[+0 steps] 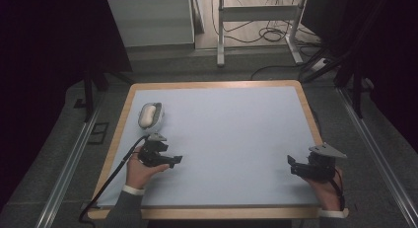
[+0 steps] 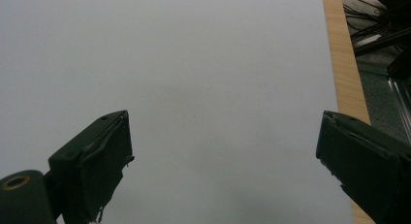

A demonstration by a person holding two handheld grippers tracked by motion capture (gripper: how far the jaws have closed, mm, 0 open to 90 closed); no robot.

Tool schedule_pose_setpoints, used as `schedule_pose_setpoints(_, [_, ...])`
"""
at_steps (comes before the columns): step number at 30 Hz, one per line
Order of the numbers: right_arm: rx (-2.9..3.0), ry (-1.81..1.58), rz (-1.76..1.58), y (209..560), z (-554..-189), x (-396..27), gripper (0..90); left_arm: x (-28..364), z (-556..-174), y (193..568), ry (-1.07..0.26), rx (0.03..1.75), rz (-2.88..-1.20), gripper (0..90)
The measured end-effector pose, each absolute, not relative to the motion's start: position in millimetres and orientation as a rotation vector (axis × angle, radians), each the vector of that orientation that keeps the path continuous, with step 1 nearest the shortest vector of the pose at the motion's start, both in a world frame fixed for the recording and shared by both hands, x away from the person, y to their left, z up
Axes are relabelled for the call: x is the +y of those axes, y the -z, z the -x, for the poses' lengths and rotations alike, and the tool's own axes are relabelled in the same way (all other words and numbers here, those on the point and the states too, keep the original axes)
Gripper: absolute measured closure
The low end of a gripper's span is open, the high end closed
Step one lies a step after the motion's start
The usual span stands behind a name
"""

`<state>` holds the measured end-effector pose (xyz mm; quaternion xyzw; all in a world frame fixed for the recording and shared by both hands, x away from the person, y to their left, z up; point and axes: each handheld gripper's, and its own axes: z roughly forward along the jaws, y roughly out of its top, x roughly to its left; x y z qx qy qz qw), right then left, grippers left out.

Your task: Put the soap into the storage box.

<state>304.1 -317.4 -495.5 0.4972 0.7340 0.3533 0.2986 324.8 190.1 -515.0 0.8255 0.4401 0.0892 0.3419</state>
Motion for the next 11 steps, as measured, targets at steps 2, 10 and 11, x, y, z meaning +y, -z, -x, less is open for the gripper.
schedule_pose_setpoints(2, [1.952, -0.939, -1.312, 495.0, -303.9, -316.5, 5.7, 192.4, -324.9, 513.9, -0.249, 1.147, -2.146, 22.3])
schedule_pose_setpoints(10, [1.948, -0.957, -1.297, 492.1, -303.3, -312.4, 5.7, 197.2, -324.7, 512.9, -0.245, 1.149, -2.110, 22.4])
schedule_pose_setpoints(11, [1.949, -0.959, -1.290, 491.9, -303.5, -311.5, 5.7, 197.5, -324.8, 513.3, -0.244, 1.148, -2.112, 22.4])
